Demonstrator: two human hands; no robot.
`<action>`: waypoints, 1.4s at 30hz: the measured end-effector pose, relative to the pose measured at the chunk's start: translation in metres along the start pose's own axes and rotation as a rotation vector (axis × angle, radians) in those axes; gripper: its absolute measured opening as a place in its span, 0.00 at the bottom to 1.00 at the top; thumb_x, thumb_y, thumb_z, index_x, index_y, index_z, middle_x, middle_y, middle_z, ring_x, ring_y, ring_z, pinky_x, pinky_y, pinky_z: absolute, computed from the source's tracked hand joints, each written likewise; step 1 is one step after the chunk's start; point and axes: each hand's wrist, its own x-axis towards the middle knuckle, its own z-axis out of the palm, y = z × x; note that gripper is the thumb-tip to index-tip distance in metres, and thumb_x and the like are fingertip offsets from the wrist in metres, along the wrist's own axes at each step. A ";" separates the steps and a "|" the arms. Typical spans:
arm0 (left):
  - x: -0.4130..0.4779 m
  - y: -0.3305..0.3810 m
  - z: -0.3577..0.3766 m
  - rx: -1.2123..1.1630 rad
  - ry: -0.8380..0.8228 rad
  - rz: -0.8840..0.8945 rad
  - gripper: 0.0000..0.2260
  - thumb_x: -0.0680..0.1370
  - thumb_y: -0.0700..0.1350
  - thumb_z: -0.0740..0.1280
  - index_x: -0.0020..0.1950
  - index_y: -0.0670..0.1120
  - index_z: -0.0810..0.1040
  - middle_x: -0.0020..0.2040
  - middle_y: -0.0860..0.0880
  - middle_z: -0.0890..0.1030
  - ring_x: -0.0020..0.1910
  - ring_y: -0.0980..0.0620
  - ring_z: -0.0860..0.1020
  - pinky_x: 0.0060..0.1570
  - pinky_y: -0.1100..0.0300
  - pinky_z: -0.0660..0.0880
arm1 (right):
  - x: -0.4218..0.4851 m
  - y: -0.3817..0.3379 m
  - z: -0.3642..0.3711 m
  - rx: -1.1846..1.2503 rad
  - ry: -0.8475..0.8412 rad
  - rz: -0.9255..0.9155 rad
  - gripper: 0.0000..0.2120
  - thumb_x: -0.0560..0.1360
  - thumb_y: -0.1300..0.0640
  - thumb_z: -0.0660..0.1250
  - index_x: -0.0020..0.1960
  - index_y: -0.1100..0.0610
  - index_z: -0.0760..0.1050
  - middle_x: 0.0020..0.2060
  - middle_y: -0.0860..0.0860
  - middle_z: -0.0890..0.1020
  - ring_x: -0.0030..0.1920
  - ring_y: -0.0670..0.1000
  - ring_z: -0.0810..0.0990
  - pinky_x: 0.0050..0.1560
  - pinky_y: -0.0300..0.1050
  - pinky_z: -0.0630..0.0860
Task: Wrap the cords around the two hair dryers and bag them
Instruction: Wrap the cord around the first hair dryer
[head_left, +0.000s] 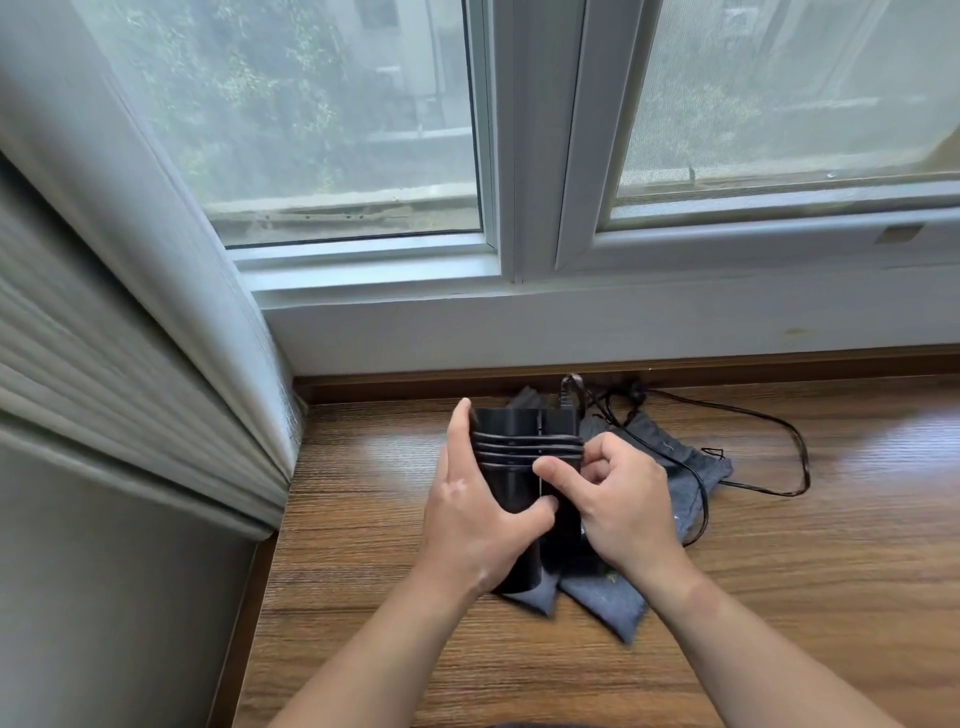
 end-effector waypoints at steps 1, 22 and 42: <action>0.002 -0.002 0.000 0.012 0.001 -0.001 0.55 0.64 0.59 0.79 0.83 0.56 0.51 0.68 0.57 0.74 0.65 0.56 0.75 0.63 0.63 0.72 | 0.001 0.001 -0.001 -0.010 -0.006 -0.016 0.22 0.60 0.34 0.74 0.35 0.51 0.73 0.21 0.41 0.77 0.23 0.41 0.71 0.27 0.31 0.66; 0.003 -0.014 -0.002 0.044 -0.039 0.028 0.61 0.63 0.59 0.81 0.83 0.59 0.42 0.70 0.54 0.67 0.67 0.55 0.71 0.62 0.63 0.72 | 0.001 -0.004 -0.002 0.351 -0.404 0.077 0.11 0.76 0.63 0.74 0.55 0.53 0.78 0.32 0.51 0.82 0.30 0.47 0.76 0.30 0.39 0.73; -0.001 -0.026 -0.013 -0.363 -0.237 -0.016 0.46 0.64 0.50 0.75 0.81 0.54 0.62 0.70 0.47 0.79 0.69 0.45 0.79 0.69 0.37 0.74 | 0.010 0.018 -0.002 0.380 -0.393 0.055 0.34 0.60 0.35 0.82 0.57 0.51 0.74 0.50 0.59 0.82 0.45 0.60 0.83 0.57 0.67 0.79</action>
